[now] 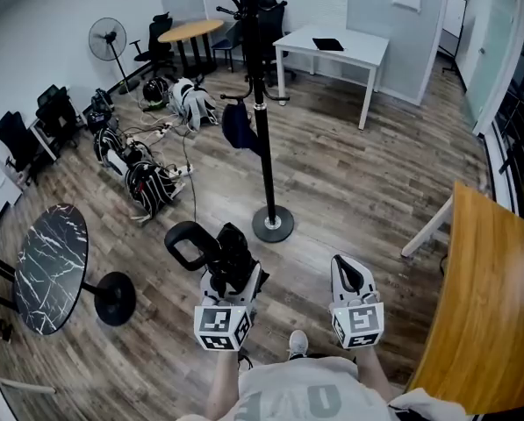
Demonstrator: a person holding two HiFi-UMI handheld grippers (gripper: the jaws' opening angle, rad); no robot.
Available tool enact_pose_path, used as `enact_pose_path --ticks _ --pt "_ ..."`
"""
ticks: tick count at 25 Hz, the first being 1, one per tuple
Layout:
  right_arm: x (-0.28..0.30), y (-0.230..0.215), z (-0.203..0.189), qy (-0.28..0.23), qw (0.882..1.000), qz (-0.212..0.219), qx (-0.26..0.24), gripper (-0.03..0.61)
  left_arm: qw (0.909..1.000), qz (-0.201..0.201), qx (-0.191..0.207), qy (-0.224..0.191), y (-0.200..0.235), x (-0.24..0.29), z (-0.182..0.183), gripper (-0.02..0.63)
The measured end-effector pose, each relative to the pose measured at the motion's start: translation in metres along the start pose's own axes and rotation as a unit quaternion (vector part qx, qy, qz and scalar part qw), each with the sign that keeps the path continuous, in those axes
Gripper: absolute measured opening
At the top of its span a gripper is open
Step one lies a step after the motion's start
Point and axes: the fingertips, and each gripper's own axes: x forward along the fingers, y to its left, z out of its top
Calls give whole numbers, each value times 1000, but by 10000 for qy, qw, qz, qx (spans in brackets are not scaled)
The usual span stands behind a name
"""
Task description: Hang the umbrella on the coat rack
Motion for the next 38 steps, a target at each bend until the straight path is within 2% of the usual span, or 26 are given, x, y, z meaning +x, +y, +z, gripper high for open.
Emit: enact_pose_path --ticks 5,11,17,24,28,35,38 --pt "5 -15 2 -114 9995 77 272 29 9999 18 -112 51 -5 14 -1 299" --pt "9 -7 -10 -211 9981 226 527 31 9998 58 -69 -153 1 13 -2 299" --pt "30 -25 -11 -63 9974 445 562 31 9997 194 -38 -172 -11 40 15 299" --pt "55 -37 -6 -91 9974 523 487 31 9993 249 -27 -271 -3 71 24 299" --pt "78 -50 -2 -218 9981 348 464 31 9992 199 -58 -327 7 98 27 299" --pt "135 -65 8 -210 9977 416 495 31 9992 179 -44 -353 34 153 43 299" --pt "166 -73 12 -265 9978 303 527 31 9993 74 -57 -358 46 180 49 299"
